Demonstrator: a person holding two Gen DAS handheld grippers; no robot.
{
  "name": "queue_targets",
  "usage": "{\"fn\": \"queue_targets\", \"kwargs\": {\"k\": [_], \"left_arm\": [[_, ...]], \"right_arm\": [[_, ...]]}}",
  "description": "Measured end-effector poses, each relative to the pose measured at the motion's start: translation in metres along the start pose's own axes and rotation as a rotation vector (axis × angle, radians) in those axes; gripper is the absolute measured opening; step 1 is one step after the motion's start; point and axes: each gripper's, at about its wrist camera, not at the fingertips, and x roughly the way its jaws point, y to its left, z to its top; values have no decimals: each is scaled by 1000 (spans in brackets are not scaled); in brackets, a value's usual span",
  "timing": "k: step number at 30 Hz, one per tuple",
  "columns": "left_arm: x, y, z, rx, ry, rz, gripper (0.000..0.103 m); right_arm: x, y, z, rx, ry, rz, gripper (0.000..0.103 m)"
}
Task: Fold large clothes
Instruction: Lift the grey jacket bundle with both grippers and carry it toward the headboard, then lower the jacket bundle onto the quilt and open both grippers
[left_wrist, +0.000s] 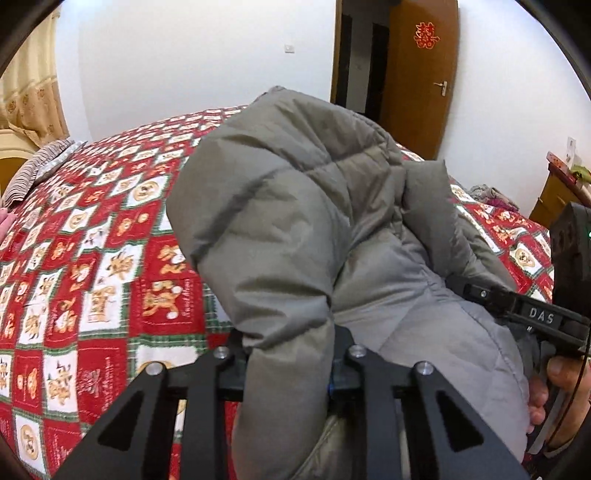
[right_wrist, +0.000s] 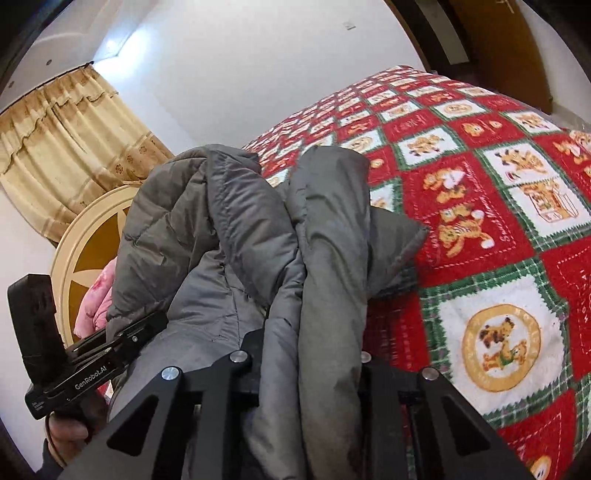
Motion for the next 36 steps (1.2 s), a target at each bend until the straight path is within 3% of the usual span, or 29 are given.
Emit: {"fn": "queue_targets", "kwargs": {"k": [11, 21, 28, 36], "left_arm": [[-48, 37, -9, -36, -51, 64, 24], [-108, 110, -32, -135, -100, 175, 23], [-135, 156, -56, -206, -104, 250, 23], [-151, 190, -79, -265, -107, 294, 23]], "right_arm": [[7, 47, 1, -64, 14, 45, 19], [33, 148, -5, -180, 60, 168, 19], [59, 212, -27, -259, 124, 236, 19], [87, 261, -49, -329, 183, 270, 19]]}}
